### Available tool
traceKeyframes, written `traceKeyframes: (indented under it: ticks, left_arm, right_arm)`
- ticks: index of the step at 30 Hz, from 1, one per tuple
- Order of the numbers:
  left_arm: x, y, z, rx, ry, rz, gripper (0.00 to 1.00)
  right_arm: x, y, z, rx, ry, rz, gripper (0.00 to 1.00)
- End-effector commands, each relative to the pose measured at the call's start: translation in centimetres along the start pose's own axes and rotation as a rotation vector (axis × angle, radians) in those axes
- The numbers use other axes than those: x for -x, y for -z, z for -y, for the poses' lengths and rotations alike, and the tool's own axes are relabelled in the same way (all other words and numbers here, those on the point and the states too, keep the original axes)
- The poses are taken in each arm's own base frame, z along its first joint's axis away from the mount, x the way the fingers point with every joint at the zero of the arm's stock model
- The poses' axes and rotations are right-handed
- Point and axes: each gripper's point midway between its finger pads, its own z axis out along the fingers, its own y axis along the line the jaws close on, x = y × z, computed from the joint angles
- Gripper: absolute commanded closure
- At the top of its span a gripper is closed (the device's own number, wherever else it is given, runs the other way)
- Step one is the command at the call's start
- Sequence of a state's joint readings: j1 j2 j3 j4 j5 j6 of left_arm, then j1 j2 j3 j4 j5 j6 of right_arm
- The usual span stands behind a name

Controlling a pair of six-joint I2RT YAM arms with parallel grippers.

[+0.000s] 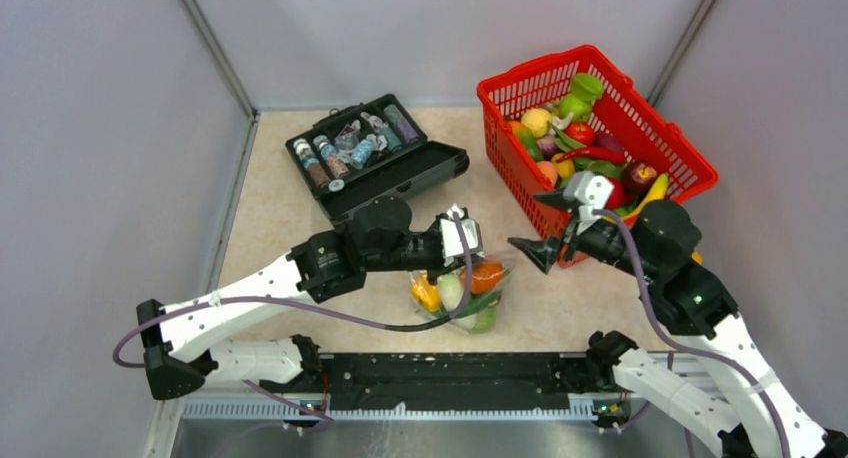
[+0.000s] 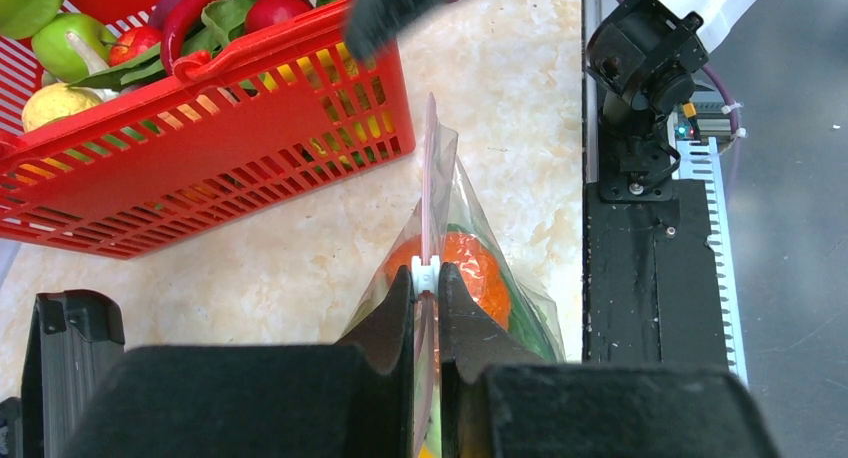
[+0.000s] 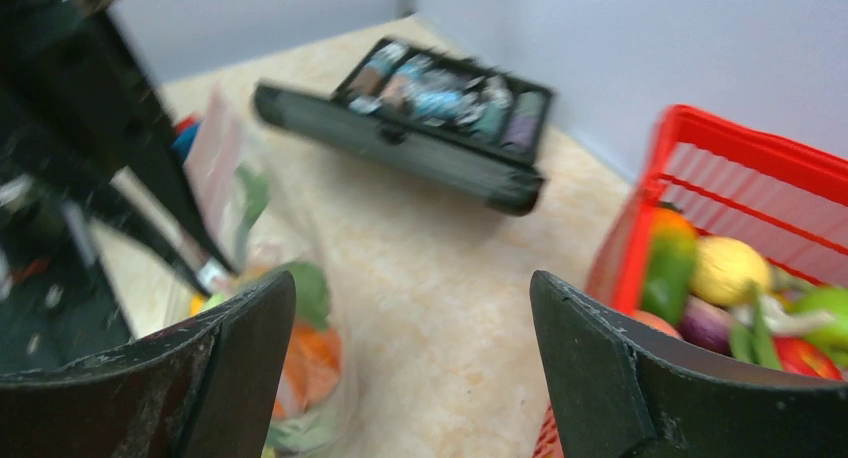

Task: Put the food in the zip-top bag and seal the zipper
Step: Zip the zipper food storage bag at the center of the board.

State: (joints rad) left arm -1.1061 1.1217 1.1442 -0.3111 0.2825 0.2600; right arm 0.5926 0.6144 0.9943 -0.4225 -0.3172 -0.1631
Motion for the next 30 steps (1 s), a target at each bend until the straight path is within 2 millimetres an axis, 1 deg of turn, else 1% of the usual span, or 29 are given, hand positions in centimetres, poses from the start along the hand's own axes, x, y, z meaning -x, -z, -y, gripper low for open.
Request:
traceKeyframes:
  ticks: [1, 2, 4, 7, 10, 13, 16, 17, 19, 20, 22, 28, 30]
  left_arm:
    - [2.1, 0.5, -0.2, 0.008, -0.001, 0.046, 1.00]
    - [2.2, 0.6, -0.3, 0.011, 0.001, 0.046, 1.00]
    - [2.3, 0.8, -0.3, 0.014, 0.002, 0.046, 1.00]
    - [2.3, 0.8, -0.4, 0.015, 0.005, 0.037, 1.00]
    - [2.2, 0.7, -0.4, 0.013, 0.006, 0.030, 1.00]
    - [2.2, 0.6, -0.4, 0.013, 0.006, 0.027, 1.00]
    - [2.2, 0.4, -0.4, 0.010, 0.003, 0.028, 1.00]
    - [2.2, 0.4, -0.4, 0.008, 0.002, 0.028, 1.00]
    - [2.2, 0.4, -0.4, 0.009, 0.000, 0.027, 1.00]
    - [2.3, 0.5, -0.4, 0.009, 0.000, 0.028, 1.00]
    - [2.3, 0.6, -0.3, 0.007, -0.002, 0.032, 1.00]
    - [2.5, 0.8, -0.5, 0.013, -0.004, 0.035, 1.00]
    - [2.5, 0.8, -0.4, 0.012, -0.004, 0.033, 1.00]
  right_arm:
    - [-1.5, -0.2, -5.7, 0.371, 0.104, -0.008, 0.17]
    - [-1.6, -0.2, -6.1, 0.402, 0.104, -0.012, 0.17]
    - [-2.1, -0.4, -6.3, 0.432, 0.114, -0.032, 0.18]
    - [-2.1, -0.8, -7.0, 0.488, 0.115, -0.027, 0.18]
    - [-2.6, -1.6, -6.8, 0.496, 0.110, -0.043, 0.22]
    - [-2.9, -1.9, -6.8, 0.511, 0.106, -0.059, 0.35]
    - [-2.4, -1.9, -7.3, 0.538, 0.106, -0.027, 0.44]
    - [-2.3, -1.8, -7.5, 0.550, 0.106, -0.020, 0.45]
    - [-2.1, -1.8, -7.8, 0.570, 0.102, -0.010, 0.52]
    - [-2.1, -1.8, -7.9, 0.580, 0.100, -0.012, 0.53]
    - [-2.2, -1.9, -8.1, 0.600, 0.088, -0.022, 0.61]
    - [-2.6, -2.1, -7.9, 0.584, 0.084, -0.039, 0.61]
    - [-2.5, -2.1, -7.9, 0.588, 0.084, -0.033, 0.64]
